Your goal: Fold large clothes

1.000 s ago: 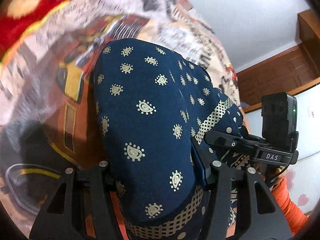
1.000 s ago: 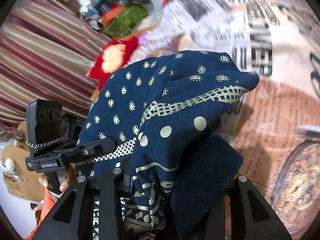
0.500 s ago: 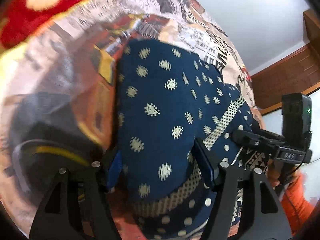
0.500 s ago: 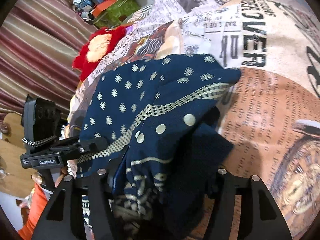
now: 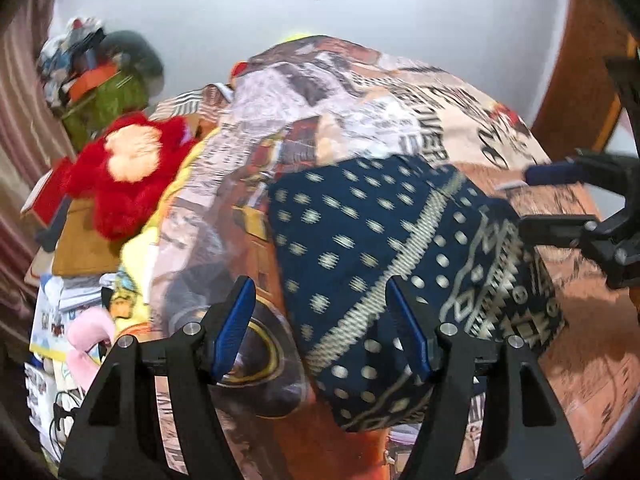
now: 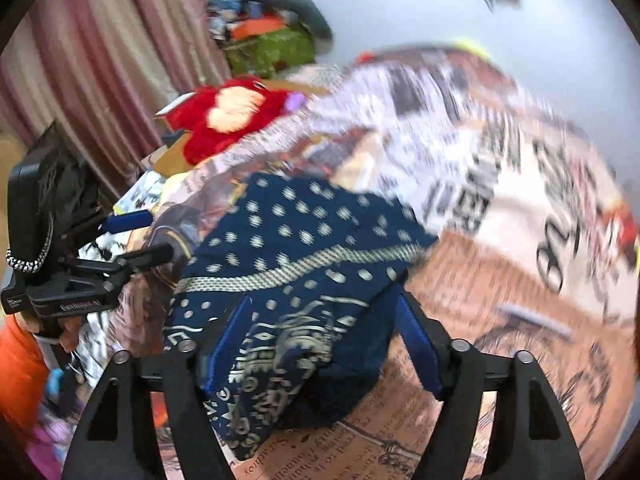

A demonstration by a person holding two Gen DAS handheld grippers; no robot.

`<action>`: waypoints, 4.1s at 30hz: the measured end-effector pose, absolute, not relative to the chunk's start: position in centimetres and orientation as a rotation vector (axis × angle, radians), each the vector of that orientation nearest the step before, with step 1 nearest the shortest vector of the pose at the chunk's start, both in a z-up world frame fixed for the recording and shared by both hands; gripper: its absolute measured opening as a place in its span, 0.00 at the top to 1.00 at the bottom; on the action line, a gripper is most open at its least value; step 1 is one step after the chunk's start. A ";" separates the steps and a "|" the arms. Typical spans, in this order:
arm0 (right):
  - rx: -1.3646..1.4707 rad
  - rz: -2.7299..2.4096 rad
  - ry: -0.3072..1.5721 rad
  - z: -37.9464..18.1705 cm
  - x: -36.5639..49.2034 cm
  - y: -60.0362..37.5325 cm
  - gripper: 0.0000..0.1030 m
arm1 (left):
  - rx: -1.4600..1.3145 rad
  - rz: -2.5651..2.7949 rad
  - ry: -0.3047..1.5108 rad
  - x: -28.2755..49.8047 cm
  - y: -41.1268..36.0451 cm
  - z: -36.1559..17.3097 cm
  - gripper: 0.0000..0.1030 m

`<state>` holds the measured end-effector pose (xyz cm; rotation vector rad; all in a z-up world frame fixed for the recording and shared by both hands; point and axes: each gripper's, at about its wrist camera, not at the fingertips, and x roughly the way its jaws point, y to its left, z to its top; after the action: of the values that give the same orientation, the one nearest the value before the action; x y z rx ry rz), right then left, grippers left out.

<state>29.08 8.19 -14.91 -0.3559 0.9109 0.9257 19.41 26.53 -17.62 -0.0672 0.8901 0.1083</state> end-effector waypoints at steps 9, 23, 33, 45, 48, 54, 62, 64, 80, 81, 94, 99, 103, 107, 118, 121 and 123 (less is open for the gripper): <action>-0.624 0.929 0.923 -21.2 26.8 9.9 0.27 | -0.097 0.069 0.961 19.3 24.5 -23.2 0.31; -0.434 0.880 1.007 -19.6 28.4 3.2 0.23 | -0.075 0.117 0.965 14.9 24.3 -22.4 0.24; -0.336 0.872 0.784 -11.4 24.3 -0.1 0.23 | -0.076 0.219 0.779 11.1 23.0 -13.3 0.24; -0.068 0.955 0.383 2.4 15.2 -4.6 0.23 | -0.109 0.181 0.307 3.4 17.2 2.0 0.24; -0.022 0.941 0.301 4.4 12.8 -6.0 0.23 | -0.082 0.227 0.222 1.4 15.3 3.7 0.24; 0.030 0.867 0.188 5.9 8.7 -7.5 0.21 | -0.068 0.299 0.123 -1.4 12.8 4.6 0.24; -0.002 0.774 0.128 5.5 5.4 -8.2 0.07 | -0.104 0.331 0.153 -2.5 11.9 3.0 0.21; -0.007 0.764 0.127 5.3 4.9 -8.4 0.03 | -0.106 0.344 0.169 -2.4 11.8 2.5 0.15; -0.016 0.714 0.208 3.2 5.9 -8.5 0.00 | -0.099 0.343 0.187 -2.4 11.1 1.2 0.07; -0.013 0.713 0.210 3.2 6.0 -8.6 0.00 | -0.097 0.343 0.187 -2.4 11.1 1.2 0.07; -0.007 0.701 0.216 3.3 5.9 -8.7 0.00 | -0.081 0.332 0.189 -2.2 10.9 1.0 0.04; -0.007 0.699 0.216 3.5 5.9 -8.8 0.00 | -0.082 0.327 0.189 -2.1 11.1 0.9 0.03; -0.008 0.697 0.217 3.5 6.0 -8.9 0.00 | -0.083 0.326 0.190 -2.1 11.2 0.9 0.03; -0.007 0.697 0.217 3.5 6.0 -8.9 0.00 | -0.086 0.326 0.190 -2.0 11.3 0.9 0.03; -0.005 0.693 0.218 3.3 6.0 -8.9 0.00 | -0.094 0.335 0.190 -2.0 11.1 0.6 0.02; -0.006 0.694 0.217 3.3 6.0 -8.9 0.00 | -0.095 0.342 0.192 -1.9 10.9 0.4 0.02; -0.004 0.694 0.217 3.3 6.0 -8.9 0.00 | -0.095 0.345 0.194 -1.9 10.8 0.3 0.02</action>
<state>5.99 -8.95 3.30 -0.0042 0.2167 0.6939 -1.88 10.78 0.29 -0.0953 0.1942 0.3451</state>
